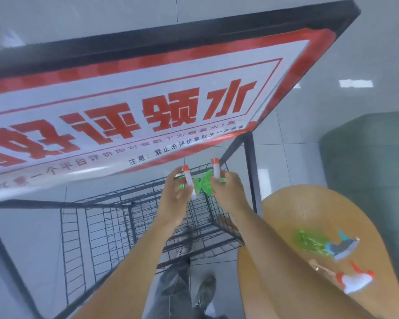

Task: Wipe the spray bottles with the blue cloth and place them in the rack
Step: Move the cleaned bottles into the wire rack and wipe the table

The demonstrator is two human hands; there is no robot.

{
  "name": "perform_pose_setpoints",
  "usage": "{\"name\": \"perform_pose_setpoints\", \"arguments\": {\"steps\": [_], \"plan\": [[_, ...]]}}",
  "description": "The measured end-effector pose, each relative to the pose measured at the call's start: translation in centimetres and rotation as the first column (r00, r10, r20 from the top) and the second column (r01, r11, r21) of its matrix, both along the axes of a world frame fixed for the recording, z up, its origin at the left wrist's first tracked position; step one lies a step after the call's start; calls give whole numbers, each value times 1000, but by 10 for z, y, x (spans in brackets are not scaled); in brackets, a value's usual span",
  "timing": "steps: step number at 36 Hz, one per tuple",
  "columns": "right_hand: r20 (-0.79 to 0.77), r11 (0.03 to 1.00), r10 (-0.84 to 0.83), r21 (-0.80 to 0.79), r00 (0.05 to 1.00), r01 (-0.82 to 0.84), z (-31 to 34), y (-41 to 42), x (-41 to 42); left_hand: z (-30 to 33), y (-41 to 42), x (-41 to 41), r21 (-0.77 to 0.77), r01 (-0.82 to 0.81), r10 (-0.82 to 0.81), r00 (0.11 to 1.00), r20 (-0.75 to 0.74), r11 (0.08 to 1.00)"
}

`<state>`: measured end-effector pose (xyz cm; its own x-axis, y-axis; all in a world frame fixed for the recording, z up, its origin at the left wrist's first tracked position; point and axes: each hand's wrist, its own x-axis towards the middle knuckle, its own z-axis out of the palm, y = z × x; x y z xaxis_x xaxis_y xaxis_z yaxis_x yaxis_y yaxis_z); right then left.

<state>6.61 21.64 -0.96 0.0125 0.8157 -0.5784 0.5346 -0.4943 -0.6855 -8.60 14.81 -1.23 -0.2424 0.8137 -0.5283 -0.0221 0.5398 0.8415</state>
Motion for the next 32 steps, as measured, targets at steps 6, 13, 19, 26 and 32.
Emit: {"name": "perform_pose_setpoints", "arguments": {"steps": [6, 13, 19, 26, 32], "plan": [[-42, 998, -44, -35, 998, 43, -2, 5, -8, 1, -4, -6, 12, 7, -7, 1000, -15, 1000], [-70, 998, -58, -22, 996, 57, -1, 6, -11, 2, -5, -14, -1, 101, -101, 994, -43, 995], [30, 1000, -9, 28, 1000, 8, -8, 2, -11, 4, -5, -18, 4, 136, -136, 989, -59, 991], [88, 995, 78, 58, 993, -83, 0, -1, -8, -1, -5, -22, 11, 105, -104, 992, -76, 994], [123, 994, 80, 65, 989, -88, 14, -5, -2, 5, -8, -26, 17, 125, -123, 989, -83, 992]]}}
